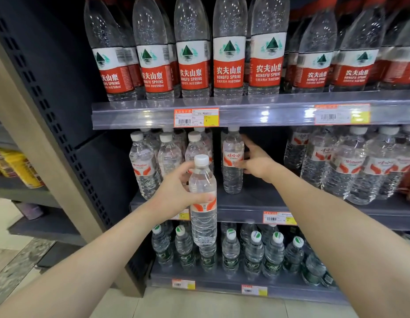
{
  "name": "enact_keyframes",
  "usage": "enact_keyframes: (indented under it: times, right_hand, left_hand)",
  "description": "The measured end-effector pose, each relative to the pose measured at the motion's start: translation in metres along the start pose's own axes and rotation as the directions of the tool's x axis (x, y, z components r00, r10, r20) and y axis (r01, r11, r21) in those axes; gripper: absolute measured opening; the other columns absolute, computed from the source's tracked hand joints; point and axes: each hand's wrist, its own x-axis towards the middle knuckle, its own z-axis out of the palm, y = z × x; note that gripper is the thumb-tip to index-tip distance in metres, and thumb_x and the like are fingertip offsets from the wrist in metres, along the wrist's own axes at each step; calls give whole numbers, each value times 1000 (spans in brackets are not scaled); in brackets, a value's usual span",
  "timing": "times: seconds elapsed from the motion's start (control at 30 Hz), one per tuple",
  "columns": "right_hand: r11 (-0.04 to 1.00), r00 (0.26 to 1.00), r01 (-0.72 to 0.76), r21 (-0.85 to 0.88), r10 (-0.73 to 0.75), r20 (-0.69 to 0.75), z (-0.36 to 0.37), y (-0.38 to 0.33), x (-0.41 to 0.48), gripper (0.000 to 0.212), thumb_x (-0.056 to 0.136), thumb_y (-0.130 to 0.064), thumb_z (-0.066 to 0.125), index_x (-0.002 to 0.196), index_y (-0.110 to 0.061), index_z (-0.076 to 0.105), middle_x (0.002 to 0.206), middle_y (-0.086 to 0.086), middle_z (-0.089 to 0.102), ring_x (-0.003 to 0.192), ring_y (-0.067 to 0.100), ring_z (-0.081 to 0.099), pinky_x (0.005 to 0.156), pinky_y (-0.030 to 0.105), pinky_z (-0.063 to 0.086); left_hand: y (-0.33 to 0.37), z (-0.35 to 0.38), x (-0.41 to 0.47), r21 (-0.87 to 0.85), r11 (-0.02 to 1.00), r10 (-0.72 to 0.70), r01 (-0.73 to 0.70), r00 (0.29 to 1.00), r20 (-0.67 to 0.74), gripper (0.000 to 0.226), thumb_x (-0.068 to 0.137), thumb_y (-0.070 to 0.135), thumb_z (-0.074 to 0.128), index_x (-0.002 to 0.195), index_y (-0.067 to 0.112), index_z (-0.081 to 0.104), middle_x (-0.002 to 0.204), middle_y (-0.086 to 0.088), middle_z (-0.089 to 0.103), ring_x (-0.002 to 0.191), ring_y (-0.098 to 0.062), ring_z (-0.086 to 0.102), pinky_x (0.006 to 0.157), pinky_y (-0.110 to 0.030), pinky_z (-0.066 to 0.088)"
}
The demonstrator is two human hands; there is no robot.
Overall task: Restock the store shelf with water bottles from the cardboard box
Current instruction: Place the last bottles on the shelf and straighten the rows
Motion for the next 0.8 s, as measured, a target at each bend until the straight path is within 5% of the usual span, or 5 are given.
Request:
enact_keyframes:
  times: [0.1, 0.4, 0.6, 0.8]
  right_hand:
    - [999, 1000, 16, -43, -16, -4, 2, 0, 4, 105, 83, -11, 83, 161, -42, 21, 152, 1, 51, 137, 23, 51, 113, 49, 46]
    - [997, 1000, 24, -70, -24, 4, 1, 0, 13, 101, 87, -10, 79, 162, -41, 19, 152, 2, 51, 136, 24, 52, 112, 49, 46]
    - [988, 999, 34, -151, -27, 47, -6, -4, 8, 102, 89, -12, 78, 163, -39, 13, 155, 0, 47, 138, 22, 50, 115, 46, 44]
    - [988, 998, 45, -146, -37, 53, -7, 0, 7, 101, 90, -9, 76, 163, -40, 13, 141, 0, 57, 132, 20, 54, 113, 41, 45]
  left_hand:
    - [-3, 1, 1, -10, 1000, -11, 11, 1000, 14, 73, 74, 13, 96, 134, 37, 61, 118, 12, 77, 110, -8, 74, 89, -34, 63]
    - [0, 0, 8, -23, 1000, -19, 20, 1000, 16, 74, 74, 12, 96, 132, 41, 59, 115, 15, 78, 105, -6, 75, 83, -22, 61]
    - [3, 4, 15, -43, 999, -18, 19, 1000, 14, 79, 72, 11, 97, 138, 33, 59, 119, 9, 78, 110, -10, 75, 94, -36, 61]
    - [5, 10, 14, -24, 1000, 9, -9, 1000, 7, 74, 73, 8, 96, 132, 36, 61, 117, 14, 77, 108, -5, 74, 86, -24, 62]
